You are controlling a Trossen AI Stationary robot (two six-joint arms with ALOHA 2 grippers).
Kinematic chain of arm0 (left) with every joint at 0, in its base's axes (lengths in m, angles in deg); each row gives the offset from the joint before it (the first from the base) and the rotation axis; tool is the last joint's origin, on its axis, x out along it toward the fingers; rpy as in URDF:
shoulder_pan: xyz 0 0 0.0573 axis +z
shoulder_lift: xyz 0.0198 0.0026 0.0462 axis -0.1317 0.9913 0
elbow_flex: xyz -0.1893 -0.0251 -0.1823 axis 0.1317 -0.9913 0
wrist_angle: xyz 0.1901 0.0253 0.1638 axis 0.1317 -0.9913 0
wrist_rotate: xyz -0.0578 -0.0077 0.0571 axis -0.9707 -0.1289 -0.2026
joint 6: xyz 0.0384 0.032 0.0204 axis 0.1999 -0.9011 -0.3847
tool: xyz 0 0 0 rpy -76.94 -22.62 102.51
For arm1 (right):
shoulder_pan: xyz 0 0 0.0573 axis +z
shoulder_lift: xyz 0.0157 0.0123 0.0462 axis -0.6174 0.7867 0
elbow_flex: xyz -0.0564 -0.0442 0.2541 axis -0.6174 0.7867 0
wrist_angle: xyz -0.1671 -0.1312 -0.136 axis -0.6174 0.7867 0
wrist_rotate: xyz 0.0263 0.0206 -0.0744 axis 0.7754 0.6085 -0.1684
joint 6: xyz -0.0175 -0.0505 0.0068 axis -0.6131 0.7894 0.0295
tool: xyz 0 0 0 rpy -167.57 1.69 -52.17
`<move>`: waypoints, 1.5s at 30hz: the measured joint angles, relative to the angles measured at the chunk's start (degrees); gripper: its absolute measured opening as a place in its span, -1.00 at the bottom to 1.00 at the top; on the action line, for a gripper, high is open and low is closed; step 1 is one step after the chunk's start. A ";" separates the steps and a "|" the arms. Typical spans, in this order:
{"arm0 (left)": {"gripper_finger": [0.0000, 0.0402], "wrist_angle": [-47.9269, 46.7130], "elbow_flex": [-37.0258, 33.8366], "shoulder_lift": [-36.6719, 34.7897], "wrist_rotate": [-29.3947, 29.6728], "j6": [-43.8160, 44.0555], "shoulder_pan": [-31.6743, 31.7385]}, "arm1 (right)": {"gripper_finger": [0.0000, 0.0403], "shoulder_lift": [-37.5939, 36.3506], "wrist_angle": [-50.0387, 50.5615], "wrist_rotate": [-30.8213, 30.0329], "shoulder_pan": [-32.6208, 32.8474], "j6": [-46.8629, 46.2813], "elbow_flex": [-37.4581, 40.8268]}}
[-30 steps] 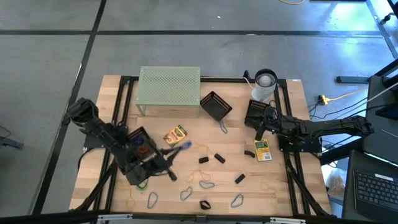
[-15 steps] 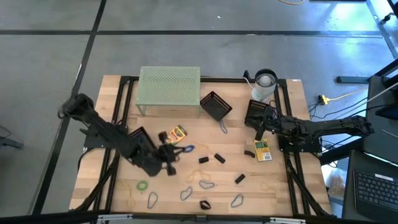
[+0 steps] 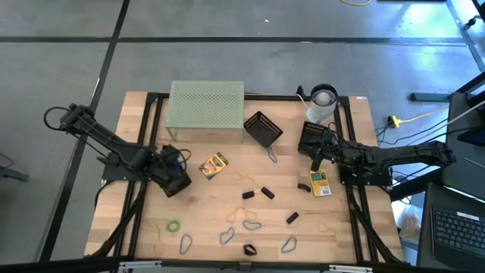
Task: Pick & Place Office Desk Supplies
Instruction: Put the blue keychain into the bottom black bin, then put the green keychain into the bottom black bin
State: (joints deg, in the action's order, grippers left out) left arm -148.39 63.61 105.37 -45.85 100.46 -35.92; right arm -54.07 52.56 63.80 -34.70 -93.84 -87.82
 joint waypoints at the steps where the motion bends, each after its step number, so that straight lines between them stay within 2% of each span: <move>1: -0.94 -0.98 -0.12 0.11 -1.04 0.95 -0.08 | -0.59 0.00 0.00 0.00 0.01 0.01 -0.02; 8: -0.88 2.04 -3.80 0.32 -3.33 1.19 -0.09 | -0.59 -0.02 0.00 -0.13 0.02 0.02 -0.01; 18: -0.42 2.21 -4.42 0.30 -7.17 0.99 -0.09 | -0.59 0.00 0.00 -0.12 0.02 0.04 0.00; 22: -0.32 4.00 -2.18 0.32 -7.12 -2.94 -0.14 | -0.59 0.00 0.00 -0.11 0.02 0.04 -0.01; 26: -0.30 11.74 0.50 0.30 -4.14 -10.61 -1.10 | -0.59 -0.02 0.00 -0.11 0.02 0.06 -0.02; 31: -0.30 27.37 0.59 2.41 -5.11 -15.02 -4.92 | -0.59 0.00 0.00 -0.11 0.01 0.07 0.00; 36: -0.30 41.23 0.59 8.56 -14.73 -15.94 -8.83 | -0.59 0.00 0.00 -0.11 0.00 0.14 0.00; 41: -0.30 42.88 0.57 16.48 -26.29 -14.86 -11.91 | -0.59 0.00 0.00 -0.07 0.02 0.26 0.00; 45: -0.30 42.43 0.55 22.07 -26.90 -14.55 -14.38 | -0.59 0.00 0.00 -0.07 0.00 0.26 0.00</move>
State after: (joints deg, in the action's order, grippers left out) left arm -105.96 64.16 127.45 -72.75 85.91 -50.30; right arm -54.07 52.56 63.73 -34.70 -93.58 -87.82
